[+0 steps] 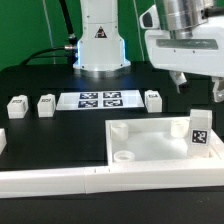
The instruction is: Assemble square table
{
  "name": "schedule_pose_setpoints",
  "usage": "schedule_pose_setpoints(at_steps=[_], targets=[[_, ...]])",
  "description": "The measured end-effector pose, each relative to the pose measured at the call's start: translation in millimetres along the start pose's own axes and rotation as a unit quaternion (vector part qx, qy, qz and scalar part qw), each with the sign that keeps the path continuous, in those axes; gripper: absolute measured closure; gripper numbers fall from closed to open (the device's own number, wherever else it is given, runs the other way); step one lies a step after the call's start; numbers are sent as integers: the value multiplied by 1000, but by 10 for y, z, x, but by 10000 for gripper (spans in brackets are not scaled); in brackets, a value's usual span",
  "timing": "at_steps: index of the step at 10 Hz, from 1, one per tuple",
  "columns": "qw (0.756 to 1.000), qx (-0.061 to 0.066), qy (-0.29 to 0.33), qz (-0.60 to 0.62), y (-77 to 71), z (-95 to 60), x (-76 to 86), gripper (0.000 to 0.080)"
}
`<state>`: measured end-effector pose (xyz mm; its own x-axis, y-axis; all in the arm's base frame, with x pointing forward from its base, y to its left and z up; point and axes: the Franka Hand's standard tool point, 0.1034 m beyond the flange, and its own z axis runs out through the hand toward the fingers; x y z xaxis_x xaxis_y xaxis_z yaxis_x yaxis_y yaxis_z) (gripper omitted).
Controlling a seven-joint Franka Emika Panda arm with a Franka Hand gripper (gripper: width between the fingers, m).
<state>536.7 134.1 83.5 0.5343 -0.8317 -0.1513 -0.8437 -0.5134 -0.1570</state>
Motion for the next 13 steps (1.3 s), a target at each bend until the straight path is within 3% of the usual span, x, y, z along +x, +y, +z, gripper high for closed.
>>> schedule_pose_setpoints(at_steps=[1, 8, 9, 10, 11, 12, 13], targets=[[999, -11, -2, -33, 142, 62, -54, 150], [965, -14, -2, -263, 149, 66, -16, 150], [953, -32, -18, -300, 311, 102, -96, 150], [944, -62, -42, -321, 483, 105, -186, 150], [926, -70, -43, -367, 583, 120, -138, 150], [905, -69, -34, -419, 719, 168, -59, 150], [896, -73, -38, -436, 737, 172, -66, 150]])
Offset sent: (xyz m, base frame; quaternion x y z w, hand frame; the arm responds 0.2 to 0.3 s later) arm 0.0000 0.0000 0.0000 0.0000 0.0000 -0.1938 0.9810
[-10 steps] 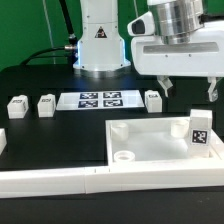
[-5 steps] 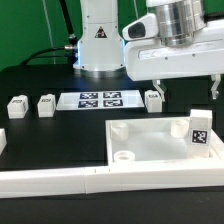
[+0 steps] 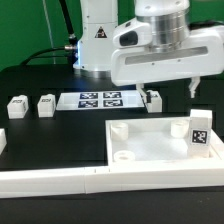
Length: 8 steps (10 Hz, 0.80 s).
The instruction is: Assemble square table
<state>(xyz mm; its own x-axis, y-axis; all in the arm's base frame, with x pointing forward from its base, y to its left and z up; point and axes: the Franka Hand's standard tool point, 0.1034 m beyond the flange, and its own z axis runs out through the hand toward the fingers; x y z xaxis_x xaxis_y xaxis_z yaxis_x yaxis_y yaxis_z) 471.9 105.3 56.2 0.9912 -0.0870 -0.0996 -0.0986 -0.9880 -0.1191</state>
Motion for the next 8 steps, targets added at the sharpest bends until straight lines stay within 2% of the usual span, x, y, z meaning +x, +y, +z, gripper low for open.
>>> schedule_pose_setpoints(at_steps=[3, 4, 5, 6, 7, 8], targets=[[998, -1, 1, -55, 9, -2, 17, 150], [998, -3, -8, -58, 17, 25, -25, 150], [997, -14, -25, -69, 44, 101, -150, 150], [995, -32, -76, -60, 53, 182, -412, 150], [990, -39, -116, -64, 95, 227, -576, 150], [988, -38, -131, -72, 160, 284, -637, 150]])
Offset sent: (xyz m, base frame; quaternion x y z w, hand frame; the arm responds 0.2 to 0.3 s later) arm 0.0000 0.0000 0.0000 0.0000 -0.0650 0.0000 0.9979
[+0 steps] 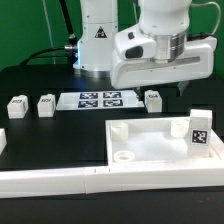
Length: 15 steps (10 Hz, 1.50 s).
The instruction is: Assemble square table
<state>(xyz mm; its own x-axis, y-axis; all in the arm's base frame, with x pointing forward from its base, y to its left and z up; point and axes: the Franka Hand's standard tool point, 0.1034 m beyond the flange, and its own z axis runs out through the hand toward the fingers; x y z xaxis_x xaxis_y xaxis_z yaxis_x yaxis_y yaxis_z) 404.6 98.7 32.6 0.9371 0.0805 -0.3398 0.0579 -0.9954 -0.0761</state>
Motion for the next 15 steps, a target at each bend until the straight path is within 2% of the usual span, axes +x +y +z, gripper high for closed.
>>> schedule_pose_setpoints(at_steps=[1, 4, 5, 7, 8, 11, 13, 15], targets=[[999, 5, -36, 6, -23, -7, -41, 150], [992, 14, -126, 15, -45, 25, -30, 150], [983, 11, -180, 45, -62, 82, -116, 150], [963, 2, -259, 75, -77, 251, -162, 150], [957, 4, -281, 75, -66, 248, -149, 150], [956, 4, -283, 79, -55, 283, -147, 150], [952, 2, -296, 78, -120, 386, -284, 150], [952, 4, -294, 81, -95, 371, -260, 150]])
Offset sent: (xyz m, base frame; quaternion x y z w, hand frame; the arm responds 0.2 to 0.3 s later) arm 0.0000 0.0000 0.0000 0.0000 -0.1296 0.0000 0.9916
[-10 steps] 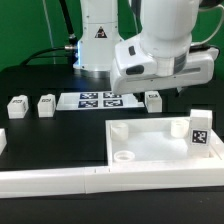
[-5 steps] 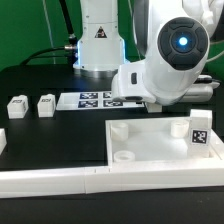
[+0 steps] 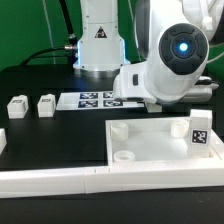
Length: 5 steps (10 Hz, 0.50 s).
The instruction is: Assemble square table
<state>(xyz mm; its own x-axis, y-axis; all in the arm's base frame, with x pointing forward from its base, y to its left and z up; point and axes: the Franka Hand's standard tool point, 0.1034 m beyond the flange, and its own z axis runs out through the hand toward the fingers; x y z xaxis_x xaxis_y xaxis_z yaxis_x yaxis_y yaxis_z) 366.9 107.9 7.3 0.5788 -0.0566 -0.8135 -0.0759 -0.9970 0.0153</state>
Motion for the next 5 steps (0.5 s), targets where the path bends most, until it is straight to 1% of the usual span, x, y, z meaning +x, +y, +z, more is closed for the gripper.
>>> schedule_pose_setpoints(at_steps=[1, 2, 3, 4, 5], targets=[[1000, 0, 0, 0, 2, 2, -1, 245], [1000, 0, 0, 0, 5, 1, 0, 245], [1000, 1, 0, 1, 8, 1, 1, 441], [1000, 1, 0, 1, 10, 0, 1, 512], [1000, 1, 0, 1, 13, -1, 1, 512]])
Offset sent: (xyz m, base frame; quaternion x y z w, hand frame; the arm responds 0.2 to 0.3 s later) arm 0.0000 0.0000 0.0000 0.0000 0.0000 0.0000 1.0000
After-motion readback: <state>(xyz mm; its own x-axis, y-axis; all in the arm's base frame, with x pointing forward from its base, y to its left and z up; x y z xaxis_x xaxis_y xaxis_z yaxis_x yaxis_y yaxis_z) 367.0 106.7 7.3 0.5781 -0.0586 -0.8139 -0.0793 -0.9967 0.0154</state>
